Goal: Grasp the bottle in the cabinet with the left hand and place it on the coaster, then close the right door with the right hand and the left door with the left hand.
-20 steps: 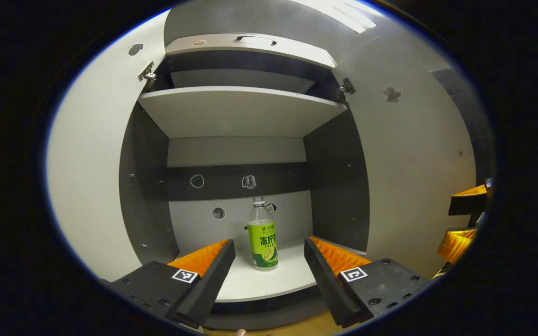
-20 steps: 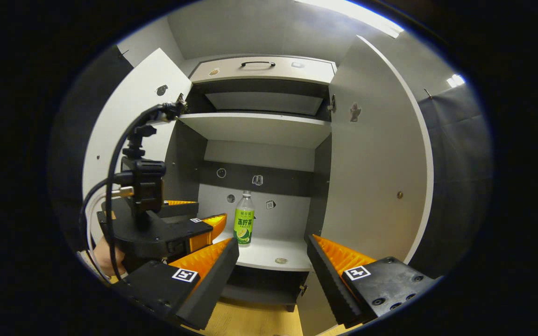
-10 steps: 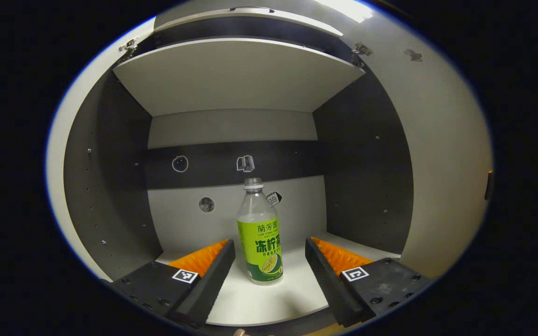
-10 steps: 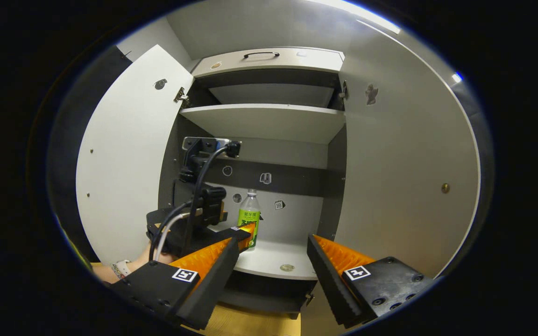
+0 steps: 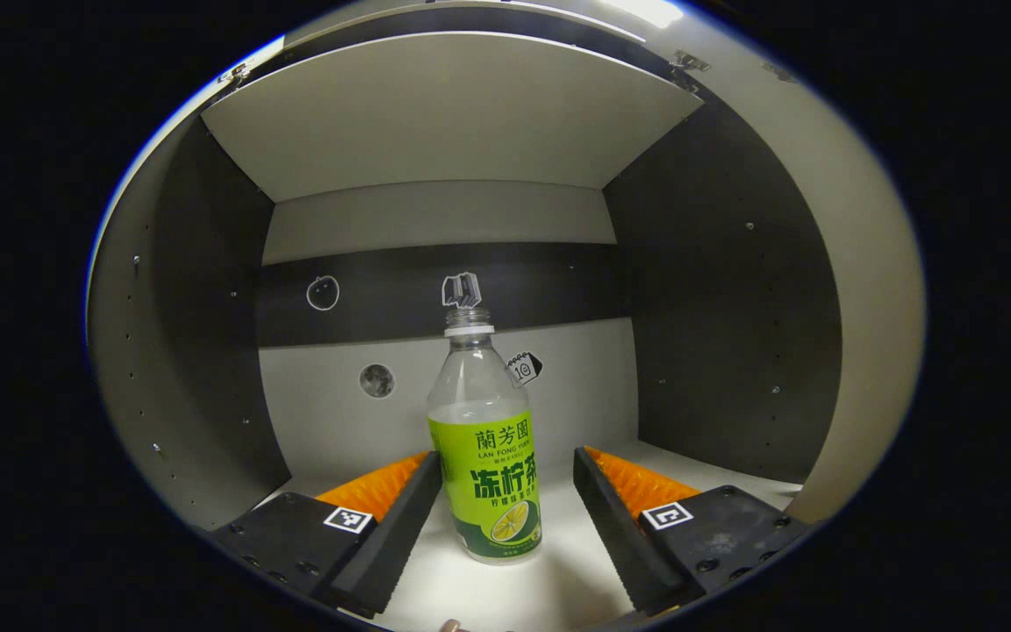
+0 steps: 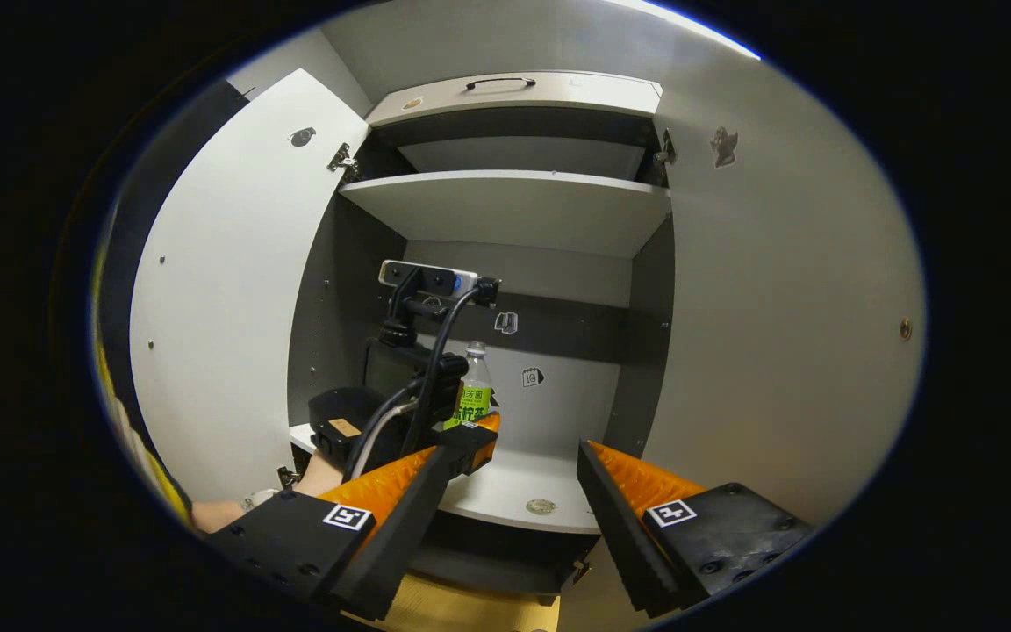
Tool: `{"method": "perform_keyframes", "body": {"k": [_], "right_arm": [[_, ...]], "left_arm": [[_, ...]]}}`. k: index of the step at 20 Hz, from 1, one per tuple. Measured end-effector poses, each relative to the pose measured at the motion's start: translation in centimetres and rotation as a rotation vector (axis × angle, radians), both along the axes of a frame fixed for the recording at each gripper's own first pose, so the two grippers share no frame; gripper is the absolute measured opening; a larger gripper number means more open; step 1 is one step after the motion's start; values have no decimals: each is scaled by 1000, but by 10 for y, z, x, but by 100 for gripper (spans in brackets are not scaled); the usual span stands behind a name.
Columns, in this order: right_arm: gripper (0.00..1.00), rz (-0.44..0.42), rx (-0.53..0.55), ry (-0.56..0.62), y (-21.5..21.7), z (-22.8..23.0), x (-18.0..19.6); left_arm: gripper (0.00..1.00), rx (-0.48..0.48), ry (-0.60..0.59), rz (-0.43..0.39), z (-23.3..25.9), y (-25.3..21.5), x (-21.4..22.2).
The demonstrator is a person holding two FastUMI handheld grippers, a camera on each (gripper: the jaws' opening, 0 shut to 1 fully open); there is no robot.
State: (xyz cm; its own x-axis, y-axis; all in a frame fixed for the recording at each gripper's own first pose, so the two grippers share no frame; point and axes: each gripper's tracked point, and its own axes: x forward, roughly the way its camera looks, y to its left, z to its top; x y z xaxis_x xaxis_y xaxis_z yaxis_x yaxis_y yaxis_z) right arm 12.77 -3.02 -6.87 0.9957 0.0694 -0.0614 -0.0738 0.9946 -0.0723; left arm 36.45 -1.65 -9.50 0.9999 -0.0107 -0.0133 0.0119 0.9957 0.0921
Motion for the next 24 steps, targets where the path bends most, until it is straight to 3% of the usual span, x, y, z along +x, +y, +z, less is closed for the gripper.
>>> {"method": "perform_keyframes", "body": {"k": [8, 12, 19, 24], "right_arm": [[98, 0, -6, 17, -5, -6, 10], [98, -7, -14, 14, -11, -2, 9], [98, -12, -6, 10, -14, -2, 5], [98, -19, -1, 1, -15, 2, -8]], "left_arm": [[94, 23, -31, -18, 7, -1, 17], [76, 7, -30, -28, 7, -3, 18], [75, -48, -54, -35, 14, -3, 2], [75, -29, -101, -53, 34, -6, -28]]}}
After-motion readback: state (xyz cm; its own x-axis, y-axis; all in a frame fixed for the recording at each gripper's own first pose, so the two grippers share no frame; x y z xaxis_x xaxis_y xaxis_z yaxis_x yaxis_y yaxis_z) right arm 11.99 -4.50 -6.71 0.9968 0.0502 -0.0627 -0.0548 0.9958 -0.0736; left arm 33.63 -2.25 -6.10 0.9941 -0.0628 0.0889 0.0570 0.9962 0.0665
